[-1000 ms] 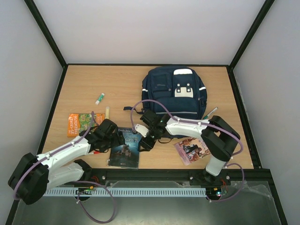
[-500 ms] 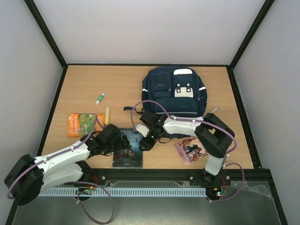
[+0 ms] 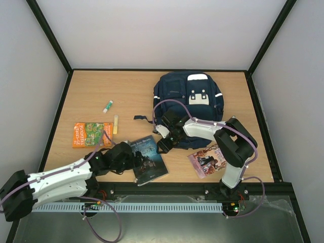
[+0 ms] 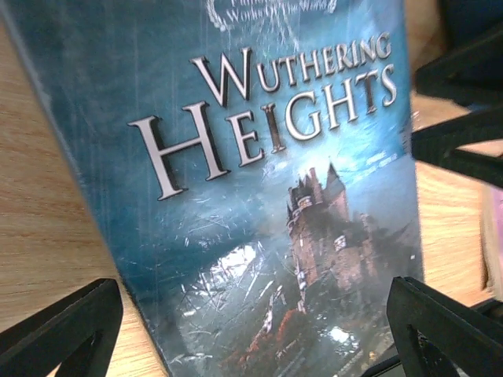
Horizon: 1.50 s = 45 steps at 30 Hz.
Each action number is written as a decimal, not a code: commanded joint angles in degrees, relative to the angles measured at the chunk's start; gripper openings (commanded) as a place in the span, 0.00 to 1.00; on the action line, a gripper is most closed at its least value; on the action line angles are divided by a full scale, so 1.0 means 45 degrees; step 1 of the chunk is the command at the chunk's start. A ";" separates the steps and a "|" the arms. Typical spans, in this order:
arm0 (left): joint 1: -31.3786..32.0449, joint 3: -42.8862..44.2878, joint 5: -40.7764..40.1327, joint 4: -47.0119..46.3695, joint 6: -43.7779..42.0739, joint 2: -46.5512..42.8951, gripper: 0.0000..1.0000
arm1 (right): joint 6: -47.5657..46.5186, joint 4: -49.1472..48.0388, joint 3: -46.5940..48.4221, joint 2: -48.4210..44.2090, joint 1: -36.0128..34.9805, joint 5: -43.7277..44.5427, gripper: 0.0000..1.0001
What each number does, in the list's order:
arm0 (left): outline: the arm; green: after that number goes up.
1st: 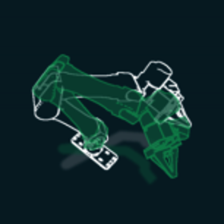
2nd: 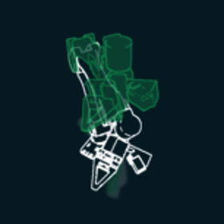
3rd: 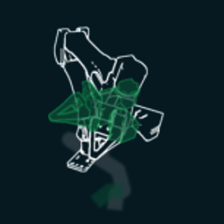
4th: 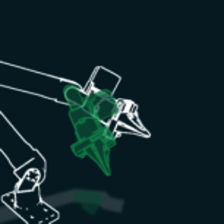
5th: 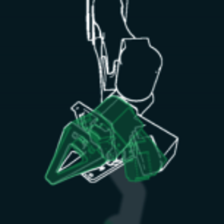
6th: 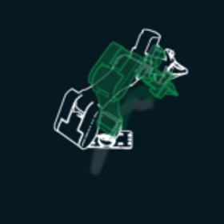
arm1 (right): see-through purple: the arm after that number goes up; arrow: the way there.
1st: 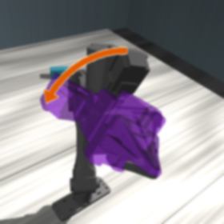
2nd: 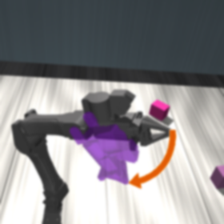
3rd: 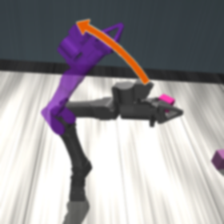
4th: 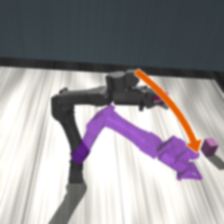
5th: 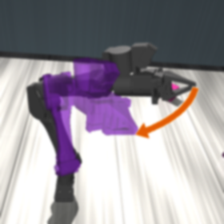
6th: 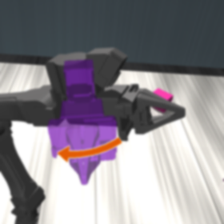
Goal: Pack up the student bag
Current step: Pick up the book from the center of the board.
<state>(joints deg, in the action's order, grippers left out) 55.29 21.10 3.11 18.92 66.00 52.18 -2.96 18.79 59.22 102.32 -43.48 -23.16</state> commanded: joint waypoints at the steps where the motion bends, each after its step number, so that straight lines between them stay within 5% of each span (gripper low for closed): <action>1: 0.0077 -0.0789 -0.1003 0.0549 0.2005 -0.1729 0.95 | 0.0058 0.0503 -0.0294 -0.0346 0.0073 -0.0083 0.53; 14: 0.0077 -0.3187 -0.1783 0.0440 0.4436 -0.6131 0.93 | 0.0228 0.0156 -0.0413 0.0321 0.0073 -0.0552 0.50; 29: 0.0058 -0.3831 -0.1552 -0.1181 0.4722 -0.4785 0.94 | 0.0190 0.0043 -0.0393 0.1212 0.0078 -0.0255 0.33; 45: -0.0174 -0.3788 -0.1520 -0.3637 0.3846 -0.5071 0.95 | 0.0168 0.0218 -0.0099 0.1767 0.0097 -0.0772 0.31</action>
<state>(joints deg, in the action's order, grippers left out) 54.94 4.84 -3.29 6.35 85.73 30.94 -2.09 17.47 59.64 105.71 -42.63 -31.27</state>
